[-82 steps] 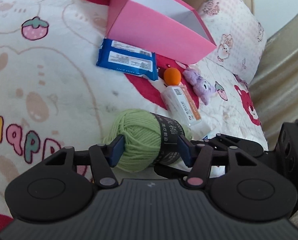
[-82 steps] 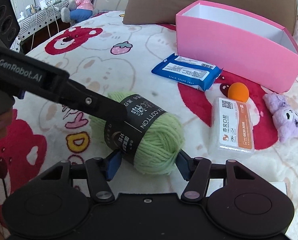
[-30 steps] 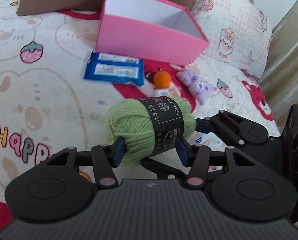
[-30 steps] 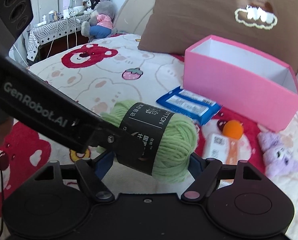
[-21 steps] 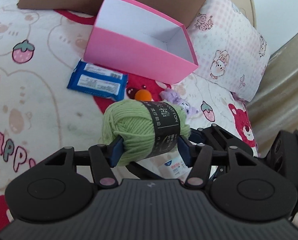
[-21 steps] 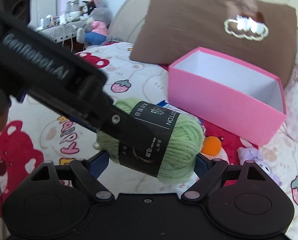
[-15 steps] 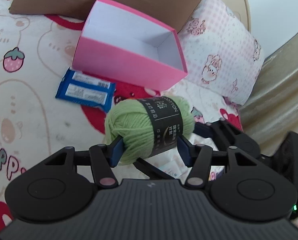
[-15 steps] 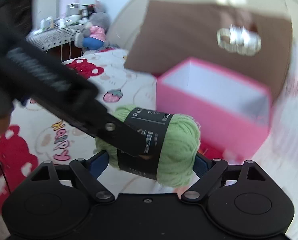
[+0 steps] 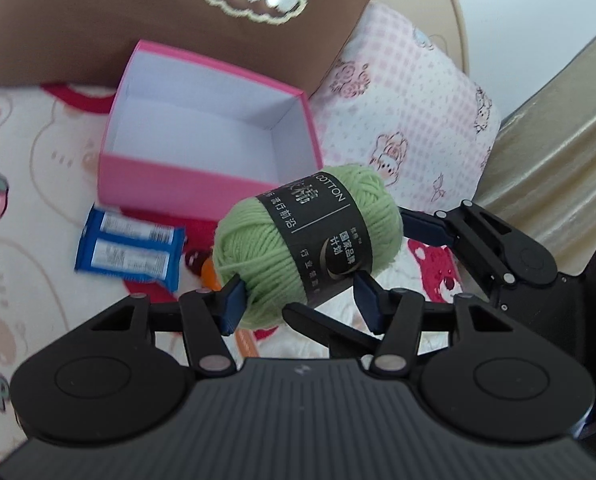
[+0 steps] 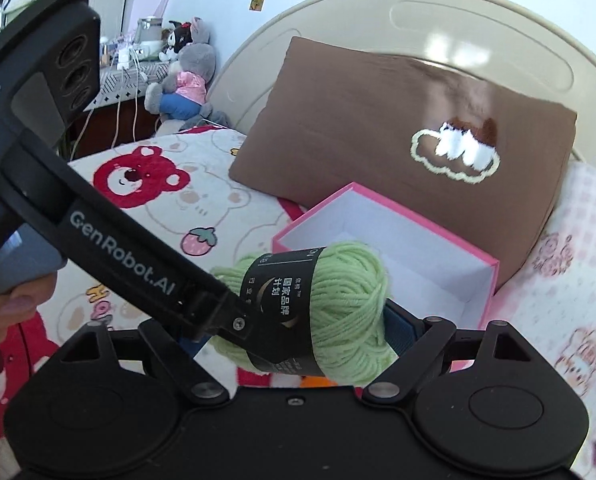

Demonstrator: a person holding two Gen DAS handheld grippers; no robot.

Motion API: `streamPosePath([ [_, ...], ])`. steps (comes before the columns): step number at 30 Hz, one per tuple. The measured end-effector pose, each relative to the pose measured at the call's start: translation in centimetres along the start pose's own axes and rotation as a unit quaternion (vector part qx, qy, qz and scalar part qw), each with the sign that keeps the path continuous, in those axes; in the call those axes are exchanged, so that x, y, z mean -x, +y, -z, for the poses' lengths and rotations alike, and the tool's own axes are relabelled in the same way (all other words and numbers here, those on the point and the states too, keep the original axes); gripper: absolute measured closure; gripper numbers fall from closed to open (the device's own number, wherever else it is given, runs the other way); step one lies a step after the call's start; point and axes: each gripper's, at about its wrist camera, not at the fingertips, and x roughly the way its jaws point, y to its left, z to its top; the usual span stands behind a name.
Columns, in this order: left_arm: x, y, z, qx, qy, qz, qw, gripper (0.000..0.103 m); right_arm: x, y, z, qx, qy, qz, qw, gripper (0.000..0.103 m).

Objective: Organize objects
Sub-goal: 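Lift the green yarn skein with the left tool and carry it into the pink box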

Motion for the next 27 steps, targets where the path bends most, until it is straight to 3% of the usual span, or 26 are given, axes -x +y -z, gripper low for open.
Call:
streamPosePath([
  [8, -0.4, -2.5, -5.2, -0.046, -0.023, -0.011, 0.9986, 0.049, -0.9, -4.1, -3.4, -0.019, 0.035, -0.006, 0.999, 0.014],
  [14, -1.3, -3.5, -8.6, -0.064, -0.025, -0.026, 0.9973, 0.049, -2.8, -7.0, -4.4, -0.030, 0.034, -0.020, 0.999, 0.013],
  [18, -3.5, -3.9, -10.3, -0.082, -0.011, -0.039, 0.9958, 0.049, -4.4, -9.0, -4.9, -0.052, 0.029, -0.015, 0.998, 0.015],
  [27, -9.7, -2.3, -13.8, -0.064, 0.011, -0.052, 0.9965, 0.049, -9.1, -13.1, -4.7, -0.072, 0.046, 0.004, 0.996, 0.026],
])
